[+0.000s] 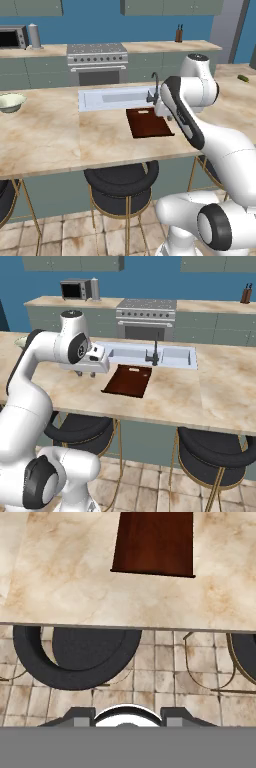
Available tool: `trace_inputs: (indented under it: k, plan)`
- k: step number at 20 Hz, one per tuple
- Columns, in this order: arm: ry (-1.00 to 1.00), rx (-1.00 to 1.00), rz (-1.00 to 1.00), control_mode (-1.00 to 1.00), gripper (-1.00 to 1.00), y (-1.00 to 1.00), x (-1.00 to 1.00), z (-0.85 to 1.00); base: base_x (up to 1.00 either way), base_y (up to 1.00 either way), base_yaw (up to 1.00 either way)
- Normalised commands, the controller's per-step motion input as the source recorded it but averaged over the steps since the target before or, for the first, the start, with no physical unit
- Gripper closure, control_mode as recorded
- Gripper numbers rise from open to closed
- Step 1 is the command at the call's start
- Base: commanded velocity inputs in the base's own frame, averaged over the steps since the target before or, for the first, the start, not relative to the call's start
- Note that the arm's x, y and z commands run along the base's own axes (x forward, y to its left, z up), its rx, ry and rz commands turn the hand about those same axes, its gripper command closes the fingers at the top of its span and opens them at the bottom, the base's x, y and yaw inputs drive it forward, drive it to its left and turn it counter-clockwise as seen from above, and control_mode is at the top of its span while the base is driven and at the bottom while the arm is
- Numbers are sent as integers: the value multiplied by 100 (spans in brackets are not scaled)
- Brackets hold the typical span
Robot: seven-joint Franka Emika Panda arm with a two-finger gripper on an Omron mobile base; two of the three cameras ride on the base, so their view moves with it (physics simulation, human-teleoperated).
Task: Place the two vegetables and bowl onto the tray for setting up a vegetable dip station.
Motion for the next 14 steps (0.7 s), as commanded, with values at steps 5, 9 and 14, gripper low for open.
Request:
trace_inputs:
  k: [5, 9, 14]
  plan:
    - [0, 0, 0, -100, -100, -16, 0, 9, 0, 0, 0]
    - [0, 0, 0, -100, -100, -43, -6, 14, 0, 0, 0]
    - [0, 0, 0, -100, -100, -41, -27, 18, 0, 0, 0]
